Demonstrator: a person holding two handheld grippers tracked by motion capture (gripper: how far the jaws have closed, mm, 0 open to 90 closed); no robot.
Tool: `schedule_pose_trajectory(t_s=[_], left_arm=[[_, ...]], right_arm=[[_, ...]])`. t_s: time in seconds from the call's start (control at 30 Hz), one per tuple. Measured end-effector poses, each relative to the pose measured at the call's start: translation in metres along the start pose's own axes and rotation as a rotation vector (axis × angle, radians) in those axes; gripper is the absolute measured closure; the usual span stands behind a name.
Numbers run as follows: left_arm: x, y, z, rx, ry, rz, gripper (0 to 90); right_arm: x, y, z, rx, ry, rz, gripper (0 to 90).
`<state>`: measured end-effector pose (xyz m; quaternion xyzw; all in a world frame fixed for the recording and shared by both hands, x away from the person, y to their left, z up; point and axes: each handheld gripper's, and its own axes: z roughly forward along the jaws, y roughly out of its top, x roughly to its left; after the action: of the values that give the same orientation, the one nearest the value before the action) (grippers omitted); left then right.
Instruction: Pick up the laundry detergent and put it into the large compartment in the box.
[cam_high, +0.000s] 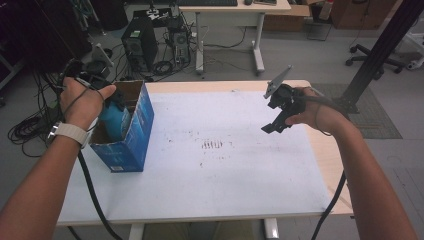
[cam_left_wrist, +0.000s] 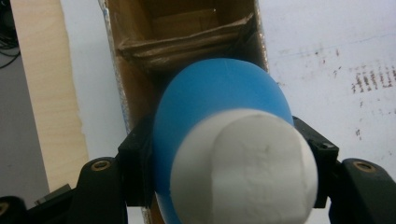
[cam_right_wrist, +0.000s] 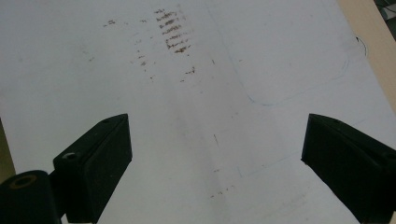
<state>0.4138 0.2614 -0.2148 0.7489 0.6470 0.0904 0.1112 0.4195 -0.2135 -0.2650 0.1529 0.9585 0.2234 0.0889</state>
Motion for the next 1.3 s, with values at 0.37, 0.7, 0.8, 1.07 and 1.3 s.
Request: schedule_pose_trajectory(t_s=[0.37, 0.7, 0.8, 1.07, 1.3], left_arm=[[0.002, -0.004, 0.016, 0.011, 0.005, -0.003, 37.2], [0.004, -0.006, 0.026, 0.014, 0.006, -0.005, 37.2], [0.003, -0.006, 0.029, 0.016, 0.007, 0.001, 37.2], [0.0, -0.008, 0.038, 0.023, 0.008, 0.005, 37.2], [0.0, -0.01, 0.045, 0.027, 0.005, 0.005, 37.2]], right_arm=[[0.0, -0.001, 0.001, 0.001, 0.002, 0.002, 8.7], [-0.001, -0.001, 0.004, 0.003, 0.007, 0.002, 8.7], [-0.001, -0.001, 0.004, 0.003, 0.006, 0.002, 8.6], [-0.001, -0.002, 0.005, 0.003, 0.005, 0.004, 8.6], [-0.001, -0.004, 0.005, 0.003, 0.007, 0.009, 8.6]])
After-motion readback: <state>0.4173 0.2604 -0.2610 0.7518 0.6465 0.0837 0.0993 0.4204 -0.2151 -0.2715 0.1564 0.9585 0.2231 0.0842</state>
